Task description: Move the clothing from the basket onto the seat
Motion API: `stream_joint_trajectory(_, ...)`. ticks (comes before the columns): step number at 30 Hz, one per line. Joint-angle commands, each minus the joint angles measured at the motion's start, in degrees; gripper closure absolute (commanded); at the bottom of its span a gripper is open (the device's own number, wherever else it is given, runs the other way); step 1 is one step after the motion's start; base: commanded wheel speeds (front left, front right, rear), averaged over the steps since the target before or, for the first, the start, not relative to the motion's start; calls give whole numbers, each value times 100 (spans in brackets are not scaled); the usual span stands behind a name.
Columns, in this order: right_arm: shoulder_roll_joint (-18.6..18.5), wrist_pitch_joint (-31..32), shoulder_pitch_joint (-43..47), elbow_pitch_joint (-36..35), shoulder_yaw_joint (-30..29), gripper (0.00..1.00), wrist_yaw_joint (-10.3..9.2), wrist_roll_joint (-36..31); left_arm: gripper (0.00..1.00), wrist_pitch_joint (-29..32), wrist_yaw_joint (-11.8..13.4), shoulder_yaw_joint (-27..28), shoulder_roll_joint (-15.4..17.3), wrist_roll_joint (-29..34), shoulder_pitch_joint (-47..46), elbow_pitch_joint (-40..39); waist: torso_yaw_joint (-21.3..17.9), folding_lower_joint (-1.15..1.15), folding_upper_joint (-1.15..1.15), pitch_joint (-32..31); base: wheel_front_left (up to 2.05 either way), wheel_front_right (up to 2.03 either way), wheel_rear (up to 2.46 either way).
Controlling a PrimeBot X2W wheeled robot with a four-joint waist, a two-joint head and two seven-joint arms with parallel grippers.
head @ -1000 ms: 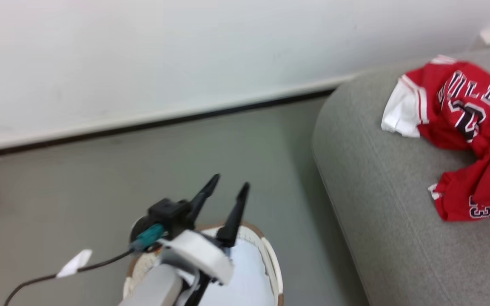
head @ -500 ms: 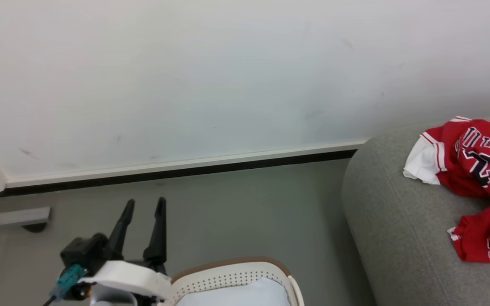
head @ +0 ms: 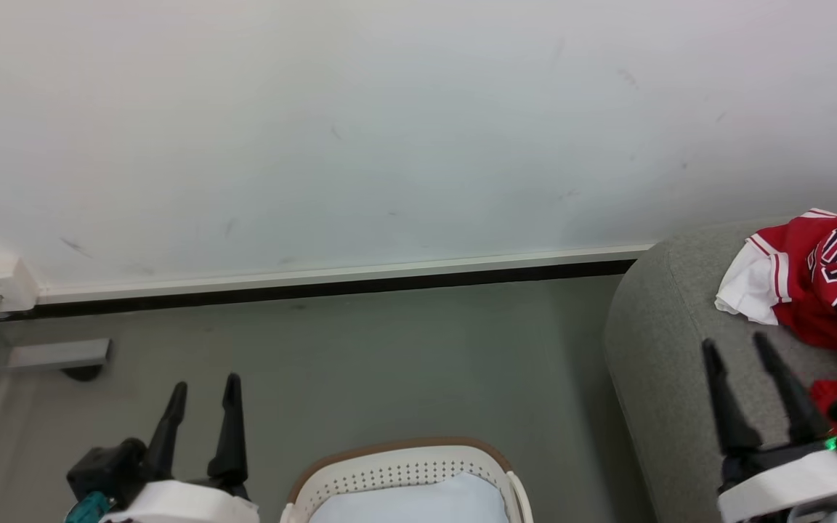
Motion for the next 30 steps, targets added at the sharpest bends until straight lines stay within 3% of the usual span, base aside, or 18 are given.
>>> stream_joint_trajectory(1,90,-21,142,-85,-26,0,-14,-118,0,-2,-30,92,-12,98,105,55,-29,1,0,5,0,0,0)
stream_joint_trajectory(11,612,-23,297,-260,-313,0,-13,-394,0,-2,-187,313,-181,560,211,96,-75,1,0,56,0,0,0)
stream_joint_trajectory(30,590,-24,171,-194,-217,0,-13,-469,0,-2,-265,339,-227,550,117,180,-51,1,0,71,0,0,0)
